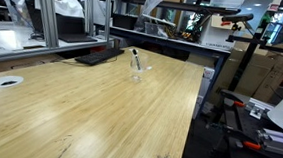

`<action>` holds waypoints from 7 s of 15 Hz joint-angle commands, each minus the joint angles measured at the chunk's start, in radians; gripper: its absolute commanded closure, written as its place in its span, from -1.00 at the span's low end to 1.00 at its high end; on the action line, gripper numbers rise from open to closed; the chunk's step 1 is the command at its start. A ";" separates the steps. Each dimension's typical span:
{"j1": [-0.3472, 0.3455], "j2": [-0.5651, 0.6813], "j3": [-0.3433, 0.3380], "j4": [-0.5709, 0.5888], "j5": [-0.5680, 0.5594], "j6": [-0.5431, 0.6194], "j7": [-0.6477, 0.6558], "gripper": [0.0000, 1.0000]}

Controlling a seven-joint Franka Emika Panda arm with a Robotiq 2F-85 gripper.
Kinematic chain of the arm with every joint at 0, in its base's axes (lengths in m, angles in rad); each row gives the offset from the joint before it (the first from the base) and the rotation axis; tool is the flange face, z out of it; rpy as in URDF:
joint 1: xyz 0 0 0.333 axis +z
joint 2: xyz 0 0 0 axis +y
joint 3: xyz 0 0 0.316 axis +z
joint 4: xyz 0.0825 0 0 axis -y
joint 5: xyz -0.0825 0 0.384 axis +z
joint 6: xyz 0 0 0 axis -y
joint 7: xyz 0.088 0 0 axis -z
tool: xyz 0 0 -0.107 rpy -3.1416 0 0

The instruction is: Take the marker out of the glass and place it on the table

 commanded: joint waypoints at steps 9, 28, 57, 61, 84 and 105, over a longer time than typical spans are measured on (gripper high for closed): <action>-0.060 0.213 -0.024 -0.047 -0.111 0.356 -0.127 -1.00; -0.117 0.548 -0.021 0.041 -0.004 0.580 -0.172 -1.00; -0.309 0.922 0.143 0.311 0.058 0.558 -0.223 -0.39; -0.314 0.921 0.147 0.309 0.057 0.560 -0.222 0.41; -0.258 0.609 0.057 0.184 -0.052 0.507 -0.144 0.91; -0.352 1.135 -0.011 0.637 -0.009 -0.072 -0.268 0.91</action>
